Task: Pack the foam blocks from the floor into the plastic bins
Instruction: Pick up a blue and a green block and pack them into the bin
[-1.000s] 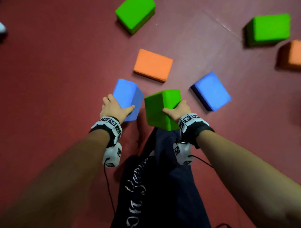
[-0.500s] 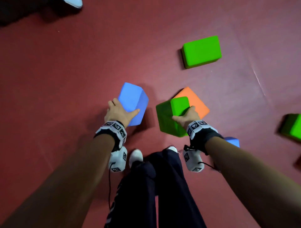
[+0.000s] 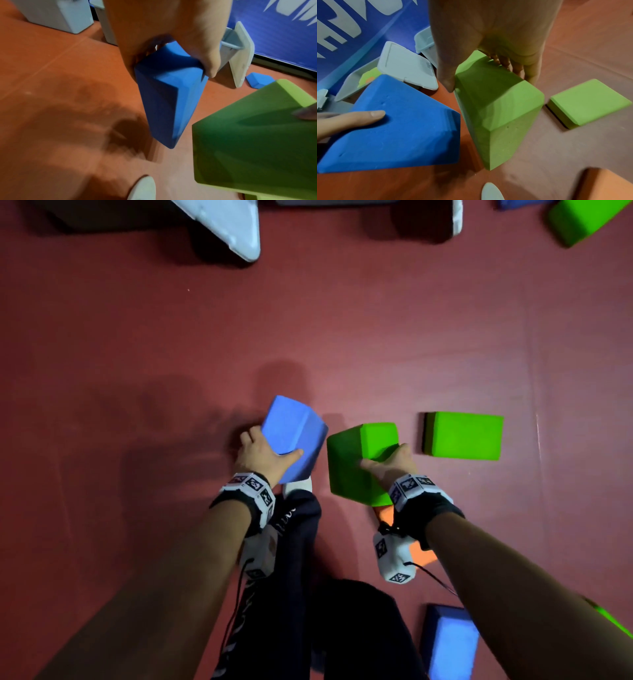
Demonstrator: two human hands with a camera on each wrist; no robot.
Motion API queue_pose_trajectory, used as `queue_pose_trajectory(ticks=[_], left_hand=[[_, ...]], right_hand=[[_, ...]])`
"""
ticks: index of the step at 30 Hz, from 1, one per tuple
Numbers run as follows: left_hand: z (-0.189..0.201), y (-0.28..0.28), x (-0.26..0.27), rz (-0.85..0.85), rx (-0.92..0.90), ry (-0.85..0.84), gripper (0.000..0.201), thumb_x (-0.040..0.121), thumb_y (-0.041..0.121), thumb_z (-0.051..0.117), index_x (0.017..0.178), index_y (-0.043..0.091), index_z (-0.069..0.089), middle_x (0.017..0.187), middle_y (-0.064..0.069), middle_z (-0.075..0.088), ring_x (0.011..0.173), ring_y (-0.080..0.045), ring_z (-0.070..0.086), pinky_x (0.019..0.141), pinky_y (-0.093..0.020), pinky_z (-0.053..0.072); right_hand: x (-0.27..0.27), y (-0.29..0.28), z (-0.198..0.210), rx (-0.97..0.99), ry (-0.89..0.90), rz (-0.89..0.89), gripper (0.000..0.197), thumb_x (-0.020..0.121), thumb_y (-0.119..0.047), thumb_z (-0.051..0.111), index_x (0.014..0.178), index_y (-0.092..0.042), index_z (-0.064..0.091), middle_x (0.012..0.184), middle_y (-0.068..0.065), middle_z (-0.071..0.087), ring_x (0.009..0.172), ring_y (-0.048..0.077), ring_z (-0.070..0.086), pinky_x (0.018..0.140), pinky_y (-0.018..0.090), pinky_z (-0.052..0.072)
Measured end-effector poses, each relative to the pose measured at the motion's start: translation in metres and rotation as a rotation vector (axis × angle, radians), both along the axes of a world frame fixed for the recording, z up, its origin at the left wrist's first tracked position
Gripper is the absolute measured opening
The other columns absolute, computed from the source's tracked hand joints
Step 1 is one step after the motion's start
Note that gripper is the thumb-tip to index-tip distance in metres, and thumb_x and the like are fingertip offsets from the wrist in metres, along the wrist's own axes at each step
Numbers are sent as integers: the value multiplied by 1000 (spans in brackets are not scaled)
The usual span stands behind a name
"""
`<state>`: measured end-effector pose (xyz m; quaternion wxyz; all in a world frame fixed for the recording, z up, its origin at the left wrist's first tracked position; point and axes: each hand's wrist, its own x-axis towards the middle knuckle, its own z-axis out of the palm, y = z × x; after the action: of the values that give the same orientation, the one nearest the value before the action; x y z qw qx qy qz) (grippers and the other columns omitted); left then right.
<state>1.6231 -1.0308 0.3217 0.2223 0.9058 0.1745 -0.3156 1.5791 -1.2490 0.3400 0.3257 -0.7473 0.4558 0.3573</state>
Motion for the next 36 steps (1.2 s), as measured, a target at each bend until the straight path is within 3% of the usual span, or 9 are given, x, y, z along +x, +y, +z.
queue_pose_trajectory(ticks=[3,5,9,14,24,28,32,36], left_hand=[[6,11,49,73,-20,-83,87,60,46,84,123,3,43,125,-17,46,111,-37,53,91,-44,46],[15,14,103,88,2,-124,86,61,45,85,124,4,44,125,-16,47,107,-38,56,85,-44,47],[29,5,186,13,62,-159,87,62,50,82,125,5,43,125,-15,47,106,-38,57,82,-43,47],[42,-36,288,-31,53,-138,86,66,55,77,125,7,39,126,-13,43,111,-37,55,85,-44,46],[73,-114,490,79,26,-238,85,67,56,76,124,4,40,125,-14,45,113,-35,53,85,-44,45],[88,-90,545,45,-23,-385,86,65,53,78,127,6,41,122,-11,46,109,-33,53,85,-43,46],[116,-36,594,158,-117,-428,85,68,48,78,131,6,39,126,-12,45,116,-33,51,90,-43,43],[150,24,645,204,-109,-477,87,67,50,77,130,6,38,128,-12,44,118,-32,49,93,-43,42]], right_hand=[[56,3,12,-4,-44,37,74,76,-37,75,127,0,35,126,15,51,117,30,51,91,32,42],[114,1,17,-17,-74,61,75,76,-40,75,126,-1,35,126,15,52,117,30,52,90,32,42],[205,-13,24,-19,-149,82,79,72,-45,77,124,-2,36,126,16,53,116,30,53,90,32,41],[312,-44,27,-23,-180,97,84,68,-48,79,124,-2,35,127,17,52,117,31,52,93,34,42],[496,-109,62,-86,-262,146,83,66,-53,77,120,-5,37,121,17,55,112,33,55,92,39,44],[565,-92,76,-95,-355,138,76,66,-48,78,116,-5,39,119,16,57,109,32,57,91,39,46],[623,-50,105,-111,-455,55,73,68,-42,79,117,-3,41,119,16,56,110,30,55,87,33,41],[673,7,138,-81,-516,13,67,71,-43,77,113,-5,42,115,15,60,106,31,59,86,35,45]])
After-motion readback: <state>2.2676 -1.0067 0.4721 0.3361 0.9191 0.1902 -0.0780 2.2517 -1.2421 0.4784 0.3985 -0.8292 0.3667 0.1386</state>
